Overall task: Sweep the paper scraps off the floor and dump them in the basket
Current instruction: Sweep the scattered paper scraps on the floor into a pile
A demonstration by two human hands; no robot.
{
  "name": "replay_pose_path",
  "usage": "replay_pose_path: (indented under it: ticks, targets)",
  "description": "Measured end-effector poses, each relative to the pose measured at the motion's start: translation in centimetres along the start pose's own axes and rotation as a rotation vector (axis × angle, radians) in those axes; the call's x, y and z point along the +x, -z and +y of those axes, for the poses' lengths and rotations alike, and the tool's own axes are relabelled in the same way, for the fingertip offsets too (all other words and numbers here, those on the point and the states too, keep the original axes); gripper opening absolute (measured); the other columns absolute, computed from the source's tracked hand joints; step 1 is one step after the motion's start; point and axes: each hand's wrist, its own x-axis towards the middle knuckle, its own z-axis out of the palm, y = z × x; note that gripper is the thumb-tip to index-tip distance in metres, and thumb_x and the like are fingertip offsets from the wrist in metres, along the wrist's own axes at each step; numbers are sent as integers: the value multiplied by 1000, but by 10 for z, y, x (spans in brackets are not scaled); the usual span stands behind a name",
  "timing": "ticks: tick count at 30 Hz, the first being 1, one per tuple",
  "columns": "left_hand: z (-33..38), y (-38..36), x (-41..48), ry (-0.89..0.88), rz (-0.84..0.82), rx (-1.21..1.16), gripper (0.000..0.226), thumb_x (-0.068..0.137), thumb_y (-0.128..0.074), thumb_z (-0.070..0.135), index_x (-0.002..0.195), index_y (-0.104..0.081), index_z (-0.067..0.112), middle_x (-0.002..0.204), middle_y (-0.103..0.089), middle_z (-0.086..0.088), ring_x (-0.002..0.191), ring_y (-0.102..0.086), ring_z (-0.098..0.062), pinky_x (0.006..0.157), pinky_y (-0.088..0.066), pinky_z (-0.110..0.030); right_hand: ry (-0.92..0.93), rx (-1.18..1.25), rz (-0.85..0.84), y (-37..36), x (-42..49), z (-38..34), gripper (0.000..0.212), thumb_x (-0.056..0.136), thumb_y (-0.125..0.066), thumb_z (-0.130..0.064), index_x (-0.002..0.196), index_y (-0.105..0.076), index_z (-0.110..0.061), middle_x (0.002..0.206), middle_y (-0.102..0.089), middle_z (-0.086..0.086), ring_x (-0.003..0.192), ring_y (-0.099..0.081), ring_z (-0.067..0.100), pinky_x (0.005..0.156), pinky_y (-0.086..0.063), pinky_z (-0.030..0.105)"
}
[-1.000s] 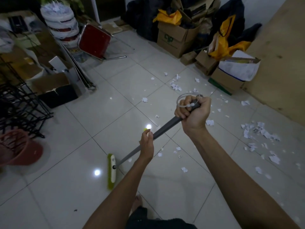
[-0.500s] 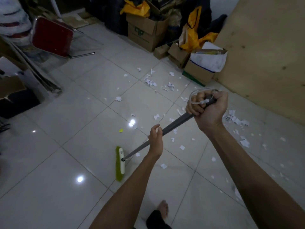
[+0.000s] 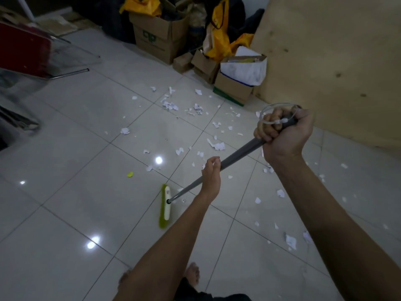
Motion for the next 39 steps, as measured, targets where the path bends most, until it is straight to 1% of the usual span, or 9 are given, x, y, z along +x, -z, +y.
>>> replay_pose_path:
  ticks: [7, 13, 17, 20, 25, 27, 31, 37, 39]
  targets:
    - [-2, -11, -16, -43, 38, 31, 27, 101, -25, 33, 106, -48, 21, 112, -53, -9, 104, -46, -18, 97, -36, -39, -9, 69, -35, 11, -9, -20, 34, 66, -34, -34, 38, -40, -16, 33, -24, -4, 30, -16, 11, 43, -15, 15]
    - [-15, -10, -24, 69, 144, 44, 23, 99, -30, 31, 92, -48, 18, 96, -50, -3, 104, -47, -25, 101, -35, -44, -78, 83, -32, 24, -8, -12, 33, 66, -34, -35, 39, -35, -17, 32, -23, -4, 29, -17, 11, 41, -17, 14]
    - [-25, -19, -25, 89, 158, 36, 21, 101, -29, 26, 99, -46, 15, 102, -49, -5, 101, -43, -18, 95, -35, -32, -136, 64, -137, 46, 3, -1, 38, 69, -29, -34, 36, -40, -19, 32, -24, -6, 29, -16, 8, 44, -9, 18]
    - [-27, -38, -18, 99, 170, -29, 28, 101, -29, 24, 114, -48, 9, 112, -52, -13, 111, -47, -24, 109, -31, -42, -150, 41, -260, 61, 17, -4, 38, 69, -31, -38, 37, -44, -22, 32, -27, -8, 29, -18, 6, 44, -14, 12]
    - [-14, -74, -4, 80, 178, -108, 34, 101, -30, 19, 129, -44, 7, 120, -51, -11, 104, -43, -15, 104, -31, -32, -137, 8, -377, 82, 45, -23, 37, 56, -61, -50, 40, -45, -21, 33, -30, -8, 30, -21, 4, 48, -27, 8]
    - [-8, -90, 1, 70, 145, -132, 34, 101, -31, 20, 130, -43, 8, 122, -51, -11, 105, -42, -15, 109, -28, -37, -126, -8, -403, 91, 54, -32, 38, 54, -66, -51, 41, -46, -22, 34, -31, -9, 30, -21, 3, 48, -27, 8]
    - [2, -115, 13, 54, 78, -147, 34, 101, -31, 22, 131, -41, 10, 128, -47, -11, 114, -43, -20, 114, -20, -50, -108, -26, -416, 102, 66, -48, 39, 56, -67, -52, 42, -47, -22, 35, -33, -10, 30, -21, 4, 47, -24, 8]
    - [13, -125, 22, 0, 0, -162, 46, 97, -28, 40, 131, -38, 11, 116, -43, 1, 117, -38, -19, 114, -21, -42, -42, -87, -341, 89, 65, -54, 35, 59, -57, -48, 41, -44, -21, 34, -30, -9, 30, -18, 8, 43, -21, 9]
    - [15, -122, 24, 12, 8, -187, 38, 101, -27, 33, 130, -39, 12, 116, -43, 1, 121, -37, -20, 113, -23, -41, -29, -90, -312, 78, 62, -56, 31, 60, -47, -44, 39, -44, -21, 33, -28, -9, 29, -18, 8, 42, -20, 9]
